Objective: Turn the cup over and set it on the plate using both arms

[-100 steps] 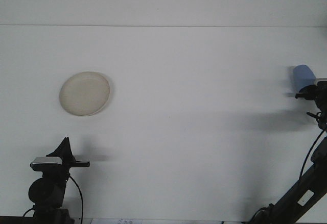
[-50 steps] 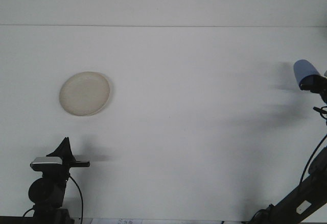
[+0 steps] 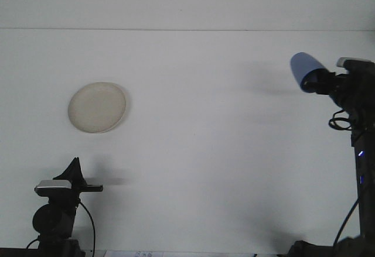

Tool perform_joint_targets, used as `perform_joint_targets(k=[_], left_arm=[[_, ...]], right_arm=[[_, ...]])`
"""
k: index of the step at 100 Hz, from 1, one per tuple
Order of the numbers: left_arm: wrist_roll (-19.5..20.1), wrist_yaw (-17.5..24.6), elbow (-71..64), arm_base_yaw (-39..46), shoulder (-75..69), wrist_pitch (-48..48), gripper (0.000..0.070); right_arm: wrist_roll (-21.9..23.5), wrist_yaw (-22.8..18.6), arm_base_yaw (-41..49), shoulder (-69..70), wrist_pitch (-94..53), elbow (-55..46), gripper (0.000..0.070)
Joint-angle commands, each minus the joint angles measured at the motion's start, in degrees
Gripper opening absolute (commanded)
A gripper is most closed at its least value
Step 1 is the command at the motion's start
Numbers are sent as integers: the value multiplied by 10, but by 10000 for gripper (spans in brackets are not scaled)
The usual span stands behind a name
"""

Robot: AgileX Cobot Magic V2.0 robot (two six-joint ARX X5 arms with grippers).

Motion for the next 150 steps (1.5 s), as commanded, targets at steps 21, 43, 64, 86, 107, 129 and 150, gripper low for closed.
perform_joint_targets(k=[21, 43, 64, 86, 107, 129, 150], left_arm=[[0, 1, -11, 1, -1, 7, 15], [0, 1, -11, 1, -1, 8, 15], [0, 1, -11, 1, 0, 8, 15], [0, 1, -11, 1, -1, 8, 15], [0, 1, -11, 1, -1, 8, 15], [0, 1, -11, 1, 0, 8, 15], [0, 1, -11, 1, 0, 8, 15]], right_arm=[[-29, 102, 295, -58, -275, 11, 0], [-24, 175, 479, -1, -370, 11, 0], [-24, 178, 557, 80, -423, 11, 0], [-29, 178, 597, 138, -433, 11, 0], [-29, 186, 610, 149, -434, 11, 0], [-35, 188, 610, 149, -429, 11, 102], [-47, 188, 610, 148, -413, 12, 405]])
